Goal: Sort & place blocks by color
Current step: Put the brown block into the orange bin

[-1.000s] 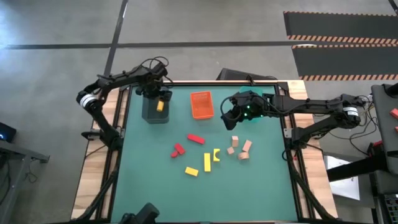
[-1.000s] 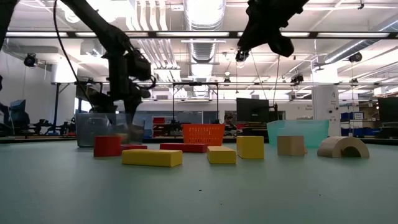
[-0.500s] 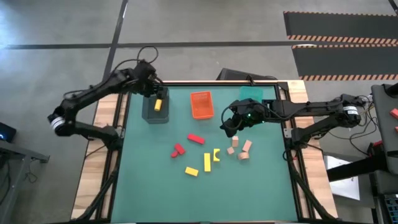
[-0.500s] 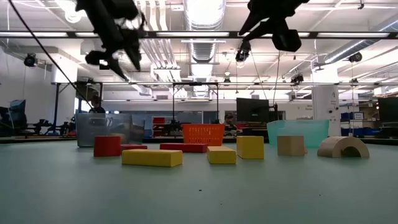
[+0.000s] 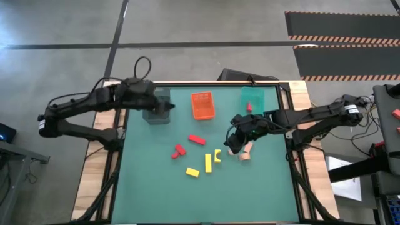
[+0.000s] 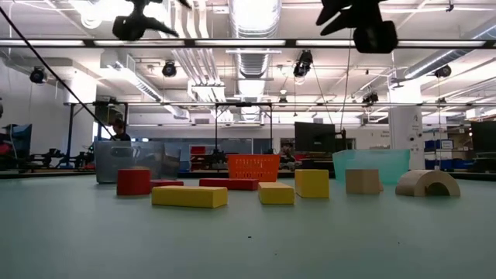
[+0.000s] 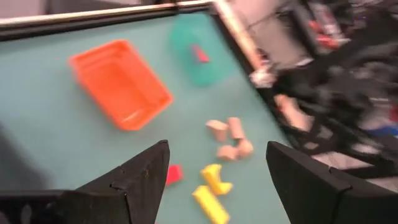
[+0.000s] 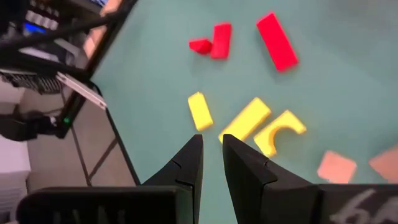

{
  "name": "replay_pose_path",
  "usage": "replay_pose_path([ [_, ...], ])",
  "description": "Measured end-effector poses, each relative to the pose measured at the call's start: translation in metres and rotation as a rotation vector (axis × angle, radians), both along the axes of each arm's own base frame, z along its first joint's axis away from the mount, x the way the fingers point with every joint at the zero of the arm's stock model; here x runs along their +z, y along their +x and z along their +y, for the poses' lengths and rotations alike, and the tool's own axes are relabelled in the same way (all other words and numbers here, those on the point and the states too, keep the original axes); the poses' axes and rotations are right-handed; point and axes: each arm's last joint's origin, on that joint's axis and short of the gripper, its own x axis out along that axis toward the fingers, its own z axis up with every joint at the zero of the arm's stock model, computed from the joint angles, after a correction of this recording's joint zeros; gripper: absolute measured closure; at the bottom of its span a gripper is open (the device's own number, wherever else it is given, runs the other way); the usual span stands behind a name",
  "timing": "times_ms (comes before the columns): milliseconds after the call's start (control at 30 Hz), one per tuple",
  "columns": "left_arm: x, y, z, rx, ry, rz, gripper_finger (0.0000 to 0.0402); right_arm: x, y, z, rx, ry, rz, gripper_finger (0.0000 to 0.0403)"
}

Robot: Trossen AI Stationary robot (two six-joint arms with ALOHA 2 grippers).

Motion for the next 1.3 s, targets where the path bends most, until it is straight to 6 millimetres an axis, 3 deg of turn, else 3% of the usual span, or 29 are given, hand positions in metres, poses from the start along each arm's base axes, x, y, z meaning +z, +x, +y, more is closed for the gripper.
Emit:
replay_pose_path([
  [267,0.005,0.026,-0.047,-0.151,0.030,-0.128,0.0149,-0.005,-0.007,0.008,0.031,-0.011,0.077,0.0351],
  [433,0.006,0.039,-0.063,-0.205,0.033,-0.182,0.0149,-0.008,-0.010,0.013,0.093,-0.056,0.110,0.0351],
  [733,0.002,0.043,-0.064,-0.217,0.060,-0.176,0.0149,-0.018,-0.027,0.022,0.360,-0.244,0.244,0.0351],
  [1033,0.006,0.037,-0.064,-0.241,0.115,-0.180,0.0149,-0.021,-0.024,0.021,0.757,-0.625,0.165,0.0349],
  [1300,0.013,0.027,-0.062,-0.244,0.157,-0.211,0.0149,-0.041,-0.008,0.019,0.821,-0.659,0.219,0.0288],
])
